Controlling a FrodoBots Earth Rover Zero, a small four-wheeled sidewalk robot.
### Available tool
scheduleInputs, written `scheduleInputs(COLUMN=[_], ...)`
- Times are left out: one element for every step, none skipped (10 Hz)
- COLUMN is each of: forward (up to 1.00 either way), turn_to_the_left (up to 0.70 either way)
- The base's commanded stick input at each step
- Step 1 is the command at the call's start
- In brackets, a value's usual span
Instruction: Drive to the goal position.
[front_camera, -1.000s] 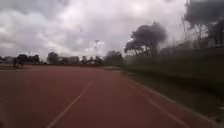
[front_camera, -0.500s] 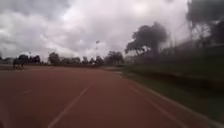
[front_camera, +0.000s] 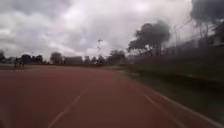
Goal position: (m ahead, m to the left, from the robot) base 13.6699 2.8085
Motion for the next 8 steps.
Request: scheduleInputs(forward=[0.85,0.85,0.85,0.85,0.85,0.85,0.85,0.85], turn_to_the_left=[0.01,0.01,0.01,0.01,0.01,0.01,0.01,-0.33])
